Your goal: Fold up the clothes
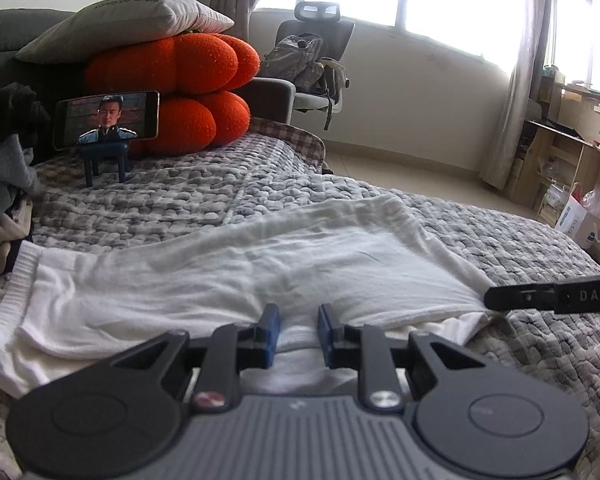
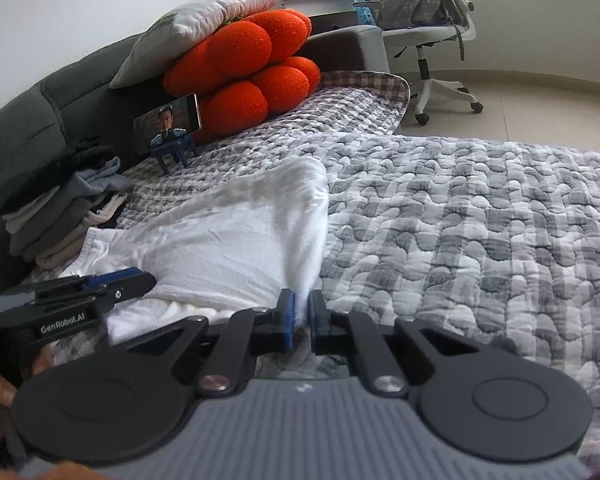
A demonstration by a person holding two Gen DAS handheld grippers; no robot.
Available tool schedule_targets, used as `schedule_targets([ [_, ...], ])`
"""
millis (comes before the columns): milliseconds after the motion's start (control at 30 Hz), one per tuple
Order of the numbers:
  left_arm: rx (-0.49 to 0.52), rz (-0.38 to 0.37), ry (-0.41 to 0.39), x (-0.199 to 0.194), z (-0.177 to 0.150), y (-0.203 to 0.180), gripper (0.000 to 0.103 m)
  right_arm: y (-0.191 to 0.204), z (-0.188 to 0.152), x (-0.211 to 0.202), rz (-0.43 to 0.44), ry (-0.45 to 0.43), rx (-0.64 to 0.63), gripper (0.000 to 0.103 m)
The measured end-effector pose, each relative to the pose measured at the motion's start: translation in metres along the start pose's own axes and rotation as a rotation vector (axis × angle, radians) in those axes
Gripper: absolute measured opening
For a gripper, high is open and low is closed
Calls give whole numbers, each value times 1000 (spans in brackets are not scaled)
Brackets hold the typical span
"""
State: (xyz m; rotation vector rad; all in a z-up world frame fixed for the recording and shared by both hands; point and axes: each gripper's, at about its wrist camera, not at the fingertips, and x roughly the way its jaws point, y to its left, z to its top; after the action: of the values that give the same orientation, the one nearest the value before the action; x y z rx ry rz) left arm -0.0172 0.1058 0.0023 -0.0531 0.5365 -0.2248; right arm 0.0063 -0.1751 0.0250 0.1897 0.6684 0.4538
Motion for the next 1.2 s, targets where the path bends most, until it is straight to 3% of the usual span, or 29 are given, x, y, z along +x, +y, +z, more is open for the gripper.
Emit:
schedule_targets([
  [233, -4, -9, -9, 1, -2, 3, 22, 1, 1, -7, 15, 40, -49, 19],
  [300, -8, -13, -10, 1, -2, 3, 22, -3, 8, -11, 8, 11, -34, 20],
  [567, -10, -22, -15, 1, -4, 5, 22, -17, 69, 27, 132, 3, 63, 26],
  [633, -14, -27, -16, 1, -4, 6, 22, -21, 85, 41, 174, 6, 97, 34],
  [833, -21, -36, -22, 1, -5, 7, 22, -9, 92, 102, 65, 129, 25, 32],
  [900, -20, -36, -23, 1, -5, 6, 22, -1, 93, 110, 31, 118, -18, 19],
  [1200, -23, -40, -25, 0, -6, 6, 22, 14, 92, 125, -100, 51, -167, 10],
])
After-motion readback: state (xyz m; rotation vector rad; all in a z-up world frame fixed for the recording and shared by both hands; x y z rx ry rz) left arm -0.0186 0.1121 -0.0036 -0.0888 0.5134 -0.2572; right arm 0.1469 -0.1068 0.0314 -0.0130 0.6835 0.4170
